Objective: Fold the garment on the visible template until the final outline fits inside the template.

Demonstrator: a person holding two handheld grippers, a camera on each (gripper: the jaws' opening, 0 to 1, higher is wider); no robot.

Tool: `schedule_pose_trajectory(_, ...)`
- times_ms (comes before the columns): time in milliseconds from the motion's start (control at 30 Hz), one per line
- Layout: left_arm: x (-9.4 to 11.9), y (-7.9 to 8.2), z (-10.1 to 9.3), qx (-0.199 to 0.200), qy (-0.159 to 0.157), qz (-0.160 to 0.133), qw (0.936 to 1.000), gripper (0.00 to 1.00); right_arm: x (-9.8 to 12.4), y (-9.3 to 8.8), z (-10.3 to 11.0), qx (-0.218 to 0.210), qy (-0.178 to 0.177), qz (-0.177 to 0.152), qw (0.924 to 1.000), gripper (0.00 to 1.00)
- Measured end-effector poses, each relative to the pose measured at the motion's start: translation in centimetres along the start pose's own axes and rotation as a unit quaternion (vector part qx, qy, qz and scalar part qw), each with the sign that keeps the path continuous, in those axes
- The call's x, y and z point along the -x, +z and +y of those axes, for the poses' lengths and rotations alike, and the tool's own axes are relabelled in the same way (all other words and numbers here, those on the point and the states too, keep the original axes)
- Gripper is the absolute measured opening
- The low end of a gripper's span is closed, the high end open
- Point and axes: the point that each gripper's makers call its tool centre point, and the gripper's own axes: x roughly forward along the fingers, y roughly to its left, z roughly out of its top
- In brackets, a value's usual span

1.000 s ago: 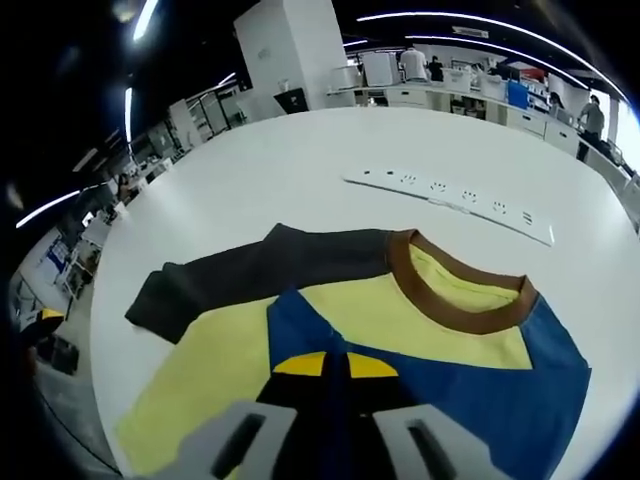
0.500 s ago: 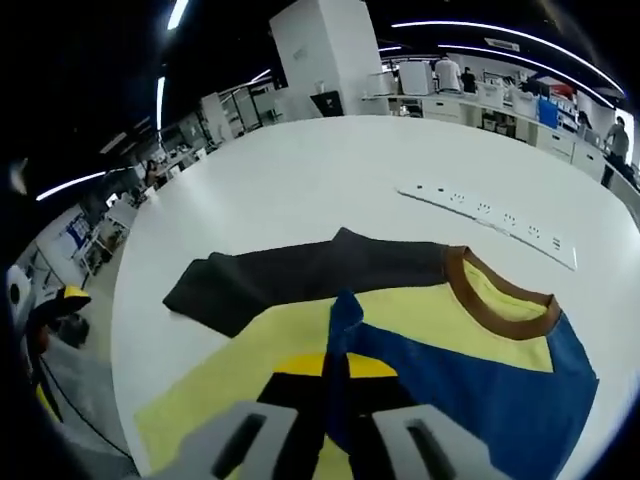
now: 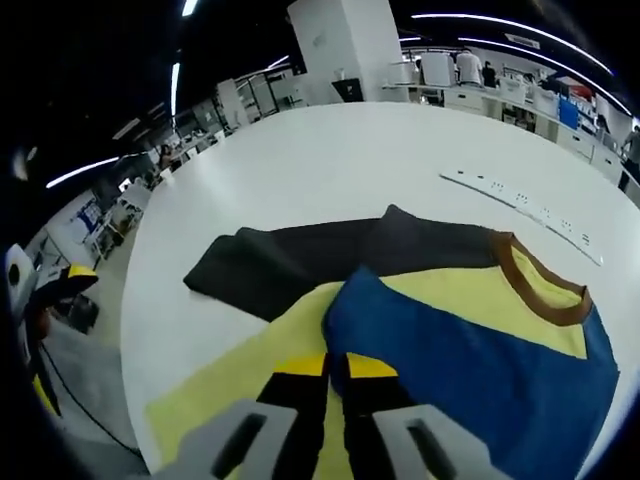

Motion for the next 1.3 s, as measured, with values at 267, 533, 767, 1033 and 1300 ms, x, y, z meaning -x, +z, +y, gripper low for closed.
schedule_pose_trajectory(267,0.2,0.1,0.3,0.002,0.005,-0.003,1.0,0.99,-0.5,-0.8,0.4,-0.01,0.006,0.012,0.9999,0.02)
schedule_pose_trajectory(533,0.2,0.0,0.1,0.001,0.005,-0.003,1.0,0.99,-0.6,-0.7,0.9,-0.013,0.018,0.009,0.9997,0.1)
schedule_pose_trajectory(767,0.0,0.1,0.2,0.0,0.006,-0.004,1.0,0.99,0.8,0.3,-0.2,-0.017,0.006,-0.016,0.9997,0.29)
schedule_pose_trajectory(1033,0.0,0.5,-0.1,-0.004,0.002,-0.009,0.9999,0.99,3.8,0.9,-2.8,-0.026,-0.032,-0.044,0.9982,0.48)
schedule_pose_trajectory(1300,0.0,0.7,-0.1,-0.007,0.002,-0.011,0.9999,0.99,6.1,0.2,-4.6,-0.04,-0.052,-0.049,0.9966,0.63)
